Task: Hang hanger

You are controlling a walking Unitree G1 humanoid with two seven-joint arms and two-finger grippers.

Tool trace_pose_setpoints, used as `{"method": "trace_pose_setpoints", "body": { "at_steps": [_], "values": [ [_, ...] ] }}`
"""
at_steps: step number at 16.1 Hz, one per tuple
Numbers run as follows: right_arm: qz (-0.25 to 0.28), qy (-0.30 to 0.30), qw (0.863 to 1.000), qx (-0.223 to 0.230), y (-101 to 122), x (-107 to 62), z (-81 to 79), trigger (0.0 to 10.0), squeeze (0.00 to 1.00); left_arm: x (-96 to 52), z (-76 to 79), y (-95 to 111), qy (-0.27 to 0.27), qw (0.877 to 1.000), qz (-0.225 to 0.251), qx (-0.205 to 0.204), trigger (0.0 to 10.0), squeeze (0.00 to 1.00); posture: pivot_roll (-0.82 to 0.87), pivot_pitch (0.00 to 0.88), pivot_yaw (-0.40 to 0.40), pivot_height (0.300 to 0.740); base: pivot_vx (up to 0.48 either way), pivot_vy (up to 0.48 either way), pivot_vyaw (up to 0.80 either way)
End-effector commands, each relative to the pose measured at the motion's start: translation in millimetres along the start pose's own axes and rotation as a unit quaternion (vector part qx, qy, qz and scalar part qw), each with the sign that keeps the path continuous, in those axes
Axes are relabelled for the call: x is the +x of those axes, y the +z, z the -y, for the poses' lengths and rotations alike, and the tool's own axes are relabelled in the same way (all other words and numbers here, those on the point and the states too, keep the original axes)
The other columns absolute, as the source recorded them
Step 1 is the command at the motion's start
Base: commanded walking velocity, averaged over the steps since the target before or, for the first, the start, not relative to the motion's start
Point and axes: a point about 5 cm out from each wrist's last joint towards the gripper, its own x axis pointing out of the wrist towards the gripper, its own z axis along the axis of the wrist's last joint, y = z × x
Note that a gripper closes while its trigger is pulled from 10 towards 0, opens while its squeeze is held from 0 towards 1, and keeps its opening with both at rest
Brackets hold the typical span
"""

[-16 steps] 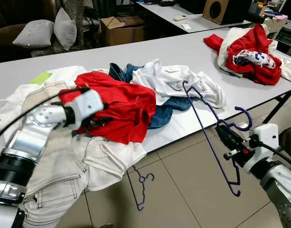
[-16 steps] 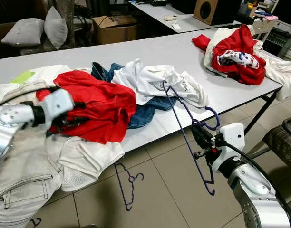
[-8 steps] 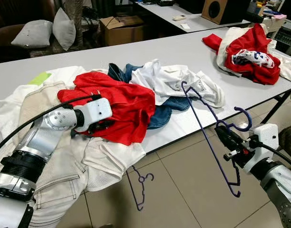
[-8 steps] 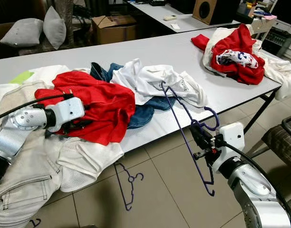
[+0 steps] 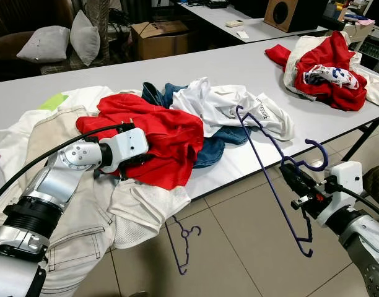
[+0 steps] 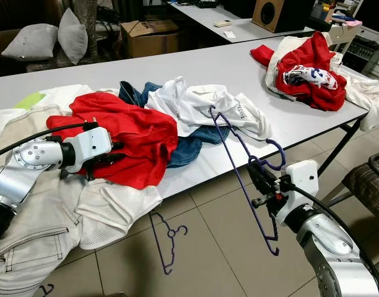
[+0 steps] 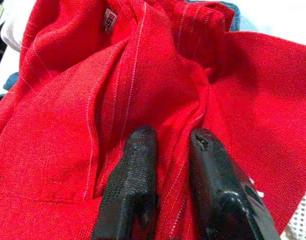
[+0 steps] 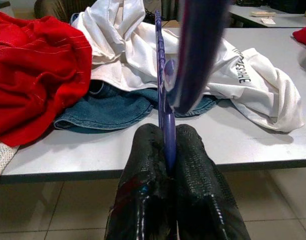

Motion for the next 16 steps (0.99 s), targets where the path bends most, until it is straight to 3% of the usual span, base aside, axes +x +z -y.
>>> {"method": "trace_pose_setpoints", "body": {
  "at_steps": [1, 5, 7, 8, 11, 13, 16],
  "values": [
    [0.001, -0.001, 1.000, -0.005, 3.0, -3.1, 2.6, 10.0, 0.00, -2.8, -4.3, 2.1, 0.003, 1.000, 0.006, -0.001, 0.0, 0.00, -0.12, 0.000, -0.020, 0.740, 0.000, 0.000, 0.00],
    [0.003, 0.015, 1.000, -0.006, 4.5, 0.2, -0.3, 10.0, 0.00, -6.3, -10.2, -4.8, 0.033, 0.999, -0.003, -0.013, 0.0, 0.00, -0.11, 0.000, -0.025, 0.740, 0.000, 0.000, 0.00],
    [0.003, 0.049, 0.999, -0.004, 5.7, -0.3, -7.5, 10.0, 0.00, -10.7, -23.8, 6.1, 0.073, 0.995, 0.045, -0.051, 0.0, 0.00, -0.11, 0.000, -0.025, 0.740, 0.000, 0.000, 0.00],
    [0.006, 0.077, 0.997, 0.000, 7.2, -1.1, -14.0, 10.0, 0.00, -17.1, -35.2, 14.3, 0.099, 0.990, 0.075, -0.067, 0.0, 0.00, -0.11, 0.000, -0.024, 0.740, 0.000, 0.000, 0.00],
    [0.007, 0.165, 0.986, 0.015, 8.5, 1.9, -38.3, 10.0, 0.00, -56.9, -74.8, 39.3, 0.169, 0.965, 0.181, -0.088, 0.0, 0.00, -0.10, 0.000, -0.022, 0.740, 0.000, 0.000, 0.00],
    [0.001, 0.176, 0.984, 0.018, 5.6, 5.3, -43.2, 10.0, 0.00, -73.8, -83.7, 42.7, 0.188, 0.957, 0.201, -0.087, 0.0, 0.00, -0.09, 0.000, -0.024, 0.740, 0.000, 0.000, 0.00],
    [-0.003, 0.192, 0.981, 0.026, 4.8, 9.0, -45.8, 10.0, 0.00, -84.7, -84.3, 43.8, 0.180, 0.955, 0.214, -0.096, 0.0, 0.00, -0.08, 0.000, -0.026, 0.740, 0.000, 0.000, 0.00]
  ]
}}
